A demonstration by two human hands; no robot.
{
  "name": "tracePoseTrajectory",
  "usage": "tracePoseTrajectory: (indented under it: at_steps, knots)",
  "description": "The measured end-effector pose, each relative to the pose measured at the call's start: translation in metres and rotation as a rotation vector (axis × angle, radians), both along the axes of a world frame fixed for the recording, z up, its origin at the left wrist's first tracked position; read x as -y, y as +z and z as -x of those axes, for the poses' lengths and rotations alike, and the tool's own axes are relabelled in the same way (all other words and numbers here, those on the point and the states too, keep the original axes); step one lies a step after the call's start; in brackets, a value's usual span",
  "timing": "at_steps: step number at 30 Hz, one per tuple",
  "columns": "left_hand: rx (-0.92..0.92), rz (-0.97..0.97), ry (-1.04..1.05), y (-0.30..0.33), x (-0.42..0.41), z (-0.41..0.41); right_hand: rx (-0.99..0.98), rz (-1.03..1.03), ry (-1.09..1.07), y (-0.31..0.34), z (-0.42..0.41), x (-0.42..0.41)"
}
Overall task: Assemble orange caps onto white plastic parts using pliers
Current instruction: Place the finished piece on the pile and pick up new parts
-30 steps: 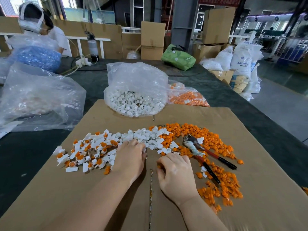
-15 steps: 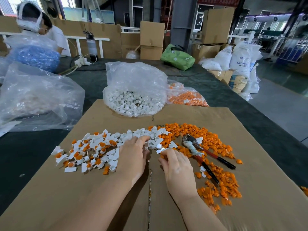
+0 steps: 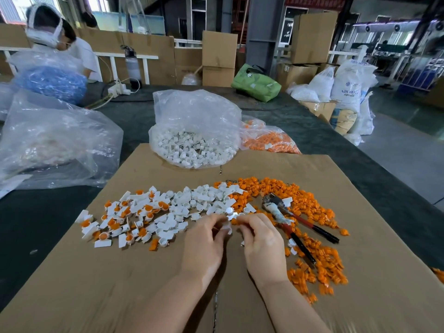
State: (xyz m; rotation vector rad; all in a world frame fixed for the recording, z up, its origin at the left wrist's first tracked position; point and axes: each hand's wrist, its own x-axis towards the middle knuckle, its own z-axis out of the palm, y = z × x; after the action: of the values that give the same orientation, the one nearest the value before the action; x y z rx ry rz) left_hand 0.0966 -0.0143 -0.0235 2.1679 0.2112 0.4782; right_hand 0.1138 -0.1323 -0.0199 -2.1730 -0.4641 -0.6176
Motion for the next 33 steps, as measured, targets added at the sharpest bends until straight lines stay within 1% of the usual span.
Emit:
tracePoseTrajectory:
  at_steps: [5,9,14,20,28,30,33]
  knots:
    - [-0.057,0.136,0.038,-0.0005,-0.0021,-0.0018,-0.051,-0.013,-0.036,0.0009,0.0008,0.0002]
    - [-0.053,0.314,0.006,0.0017,-0.0031,0.0002,-0.035,-0.027,-0.005,0.0024,0.002,0.0011]
    - [-0.078,0.32,-0.001,-0.0021,-0.0045,0.0001,-0.083,0.035,-0.027,-0.0013,0.0011,0.0]
    - [-0.075,0.315,-0.002,-0.0027,-0.004,0.0023,0.023,0.109,-0.066,-0.0019,0.0021,-0.0024]
    - [-0.025,0.198,-0.078,0.0001,-0.0003,0.0069,0.019,0.091,-0.054,-0.0053,0.0007,-0.0019]
    - [-0.032,0.266,-0.068,0.0013,-0.0019,0.0061,-0.002,0.073,-0.031,-0.0056,0.0001,-0.001]
    - [-0.046,0.443,-0.064,0.0027,-0.0035,0.0043,0.04,0.052,0.022,-0.0037,0.0011,-0.0007]
